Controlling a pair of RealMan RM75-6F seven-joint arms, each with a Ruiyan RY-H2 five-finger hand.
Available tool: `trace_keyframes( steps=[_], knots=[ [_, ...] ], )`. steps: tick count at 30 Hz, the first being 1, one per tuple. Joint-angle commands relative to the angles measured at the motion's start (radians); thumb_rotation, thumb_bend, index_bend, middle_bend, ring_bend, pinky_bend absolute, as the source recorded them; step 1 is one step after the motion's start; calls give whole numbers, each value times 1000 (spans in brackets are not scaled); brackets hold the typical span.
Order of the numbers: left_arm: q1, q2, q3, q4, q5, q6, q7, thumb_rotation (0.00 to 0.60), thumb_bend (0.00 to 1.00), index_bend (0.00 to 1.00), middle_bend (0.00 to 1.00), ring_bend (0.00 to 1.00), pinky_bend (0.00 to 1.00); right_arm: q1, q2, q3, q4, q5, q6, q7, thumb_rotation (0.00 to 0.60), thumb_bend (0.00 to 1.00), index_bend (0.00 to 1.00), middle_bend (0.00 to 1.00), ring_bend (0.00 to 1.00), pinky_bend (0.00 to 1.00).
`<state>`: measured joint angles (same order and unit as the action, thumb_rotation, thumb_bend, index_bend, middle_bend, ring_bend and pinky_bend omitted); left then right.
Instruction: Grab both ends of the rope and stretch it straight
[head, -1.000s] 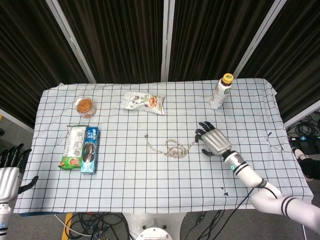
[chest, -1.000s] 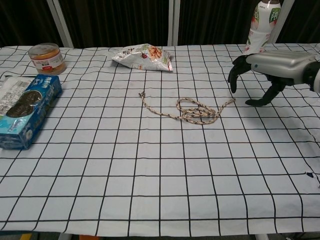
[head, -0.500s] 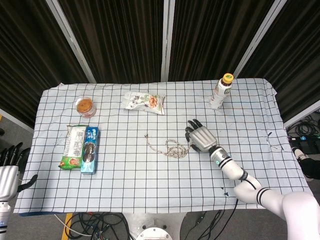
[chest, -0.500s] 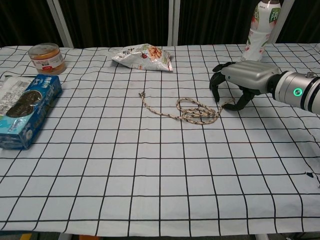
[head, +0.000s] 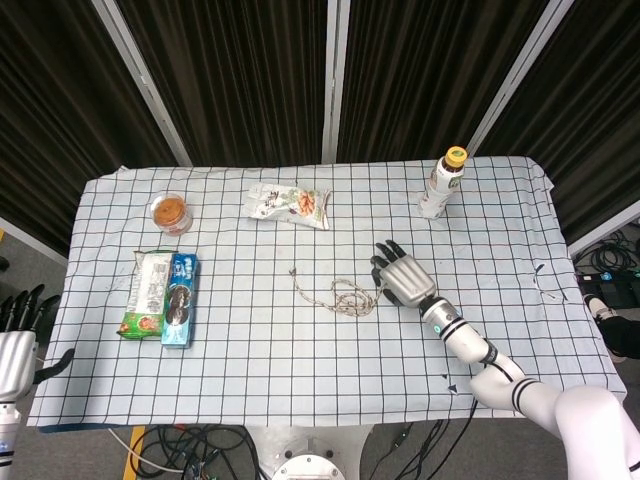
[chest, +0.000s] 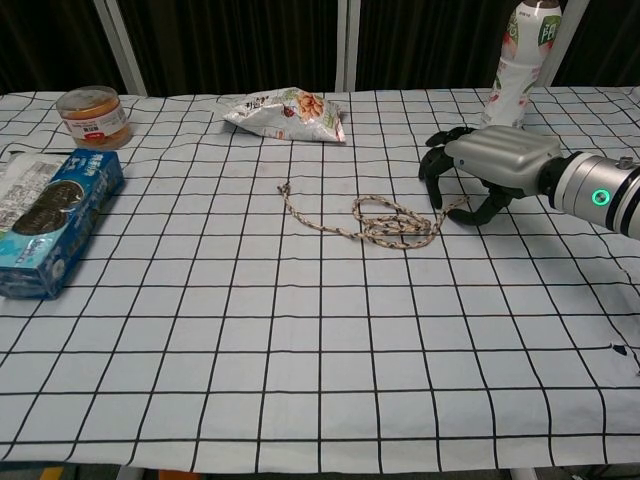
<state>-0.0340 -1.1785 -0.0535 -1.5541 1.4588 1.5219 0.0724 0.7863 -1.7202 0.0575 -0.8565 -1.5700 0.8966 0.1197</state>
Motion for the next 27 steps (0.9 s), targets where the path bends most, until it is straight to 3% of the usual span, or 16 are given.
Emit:
trace_keyframes(
  steps=[1,18,27],
  knots=[
    [1,0,1,1,-1,0,-2,600,174,158,25,0,0,0,-6,-7,9,-2,4,4,600,347,495,215,0,0],
    [-18,16,0,6,38,1,-11,600,175,158,25,0,0,-6,-36,-14,53,0,55,23,600,426,595,237,0,0],
    [-177,89,-9,-36,229,-92,-115,600,165,188,30,0,0,-31,64,18,-113,41,95,-51,600,434,633,237,0,0]
  ],
)
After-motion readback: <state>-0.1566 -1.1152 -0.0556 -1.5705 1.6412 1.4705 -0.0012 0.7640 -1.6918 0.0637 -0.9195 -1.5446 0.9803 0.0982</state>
